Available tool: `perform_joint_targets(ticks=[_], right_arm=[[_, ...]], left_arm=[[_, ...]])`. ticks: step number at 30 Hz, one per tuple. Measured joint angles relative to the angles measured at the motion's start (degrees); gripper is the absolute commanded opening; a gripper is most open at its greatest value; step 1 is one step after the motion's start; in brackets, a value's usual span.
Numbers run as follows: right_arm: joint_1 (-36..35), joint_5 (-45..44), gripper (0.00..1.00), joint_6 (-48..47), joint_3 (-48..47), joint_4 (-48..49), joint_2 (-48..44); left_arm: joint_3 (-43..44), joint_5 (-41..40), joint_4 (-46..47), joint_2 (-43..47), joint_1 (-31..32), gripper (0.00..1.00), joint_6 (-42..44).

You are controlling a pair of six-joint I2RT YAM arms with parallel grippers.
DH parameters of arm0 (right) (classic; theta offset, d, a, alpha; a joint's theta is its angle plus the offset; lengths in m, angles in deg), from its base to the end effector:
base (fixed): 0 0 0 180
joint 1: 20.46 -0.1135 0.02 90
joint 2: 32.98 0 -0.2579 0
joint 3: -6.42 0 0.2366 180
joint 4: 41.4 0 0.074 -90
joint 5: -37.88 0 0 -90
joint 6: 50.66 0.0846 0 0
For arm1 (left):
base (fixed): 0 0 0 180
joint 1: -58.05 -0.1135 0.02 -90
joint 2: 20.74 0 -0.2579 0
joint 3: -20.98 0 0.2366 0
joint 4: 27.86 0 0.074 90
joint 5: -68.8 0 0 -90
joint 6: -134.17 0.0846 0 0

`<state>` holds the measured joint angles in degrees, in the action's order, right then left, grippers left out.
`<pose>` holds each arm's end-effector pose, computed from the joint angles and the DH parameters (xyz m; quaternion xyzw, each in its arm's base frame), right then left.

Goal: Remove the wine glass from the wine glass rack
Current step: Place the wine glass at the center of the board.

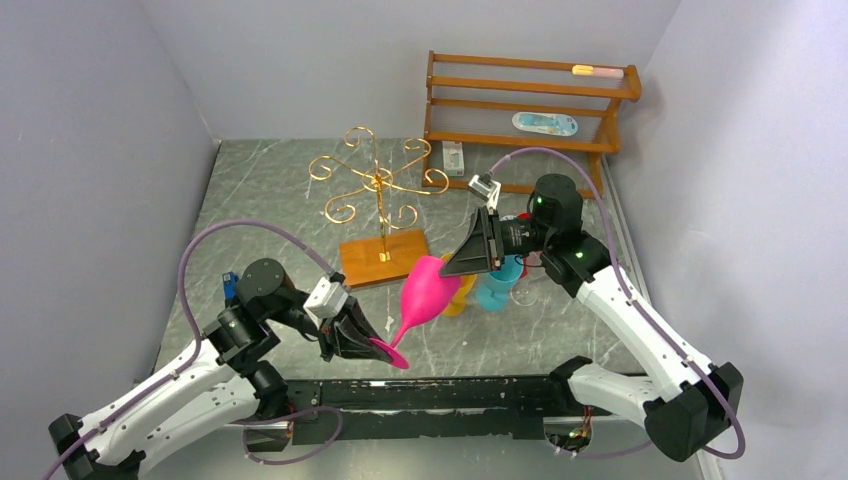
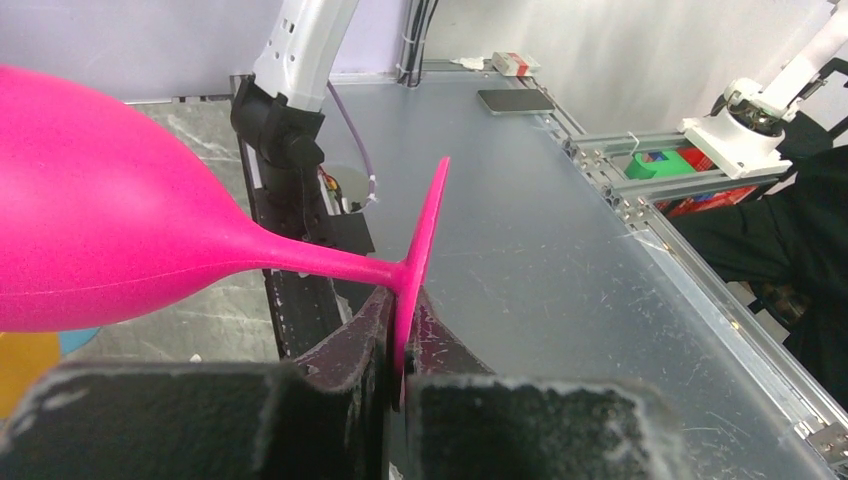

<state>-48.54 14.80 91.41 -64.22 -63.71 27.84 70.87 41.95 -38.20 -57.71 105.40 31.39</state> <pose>0.1681 0.1779 0.3558 -0.2024 0.7081 0.6652 0.1228 0.0506 -0.1664 0.3266 0.5363 0.4497 -0.6217 0.3517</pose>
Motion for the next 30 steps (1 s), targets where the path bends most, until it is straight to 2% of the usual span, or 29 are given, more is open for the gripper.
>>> perform_joint_targets(ticks=[5,8,13,24,25,27,30], right_arm=[[-0.22,1.27,0.5,-0.66,-0.94,-0.31,0.26],[-1.14,1.33,0.45,-1.66,-1.95,-0.7,0.85],[-2.71,1.38,0.29,-3.48,-2.19,-1.64,1.05],[-2.82,0.83,0.27,-3.04,-1.14,-1.22,-0.11],[-2.86,0.83,0.28,-2.69,-1.03,-0.72,-0.44],[-2.91,0.79,0.39,-1.57,-0.39,0.85,-1.14],[-2.95,0.24,0.43,-0.17,0.24,1.92,-1.46]], left_arm=[[0.76,0.04,-1.73,-0.17,0.0,0.05,1.77],[0.9,0.11,-1.77,-0.2,0.0,0.05,1.92],[0.9,0.96,-0.28,-0.22,0.09,0.05,0.94],[2.82,1.29,-5.53,-0.5,0.11,0.05,4.04],[2.95,1.29,-5.86,-0.5,0.11,0.05,4.33],[3.02,1.38,-6.4,-0.5,0.11,0.05,4.94],[3.15,1.4,-6.62,-0.72,0.11,0.05,5.25]])
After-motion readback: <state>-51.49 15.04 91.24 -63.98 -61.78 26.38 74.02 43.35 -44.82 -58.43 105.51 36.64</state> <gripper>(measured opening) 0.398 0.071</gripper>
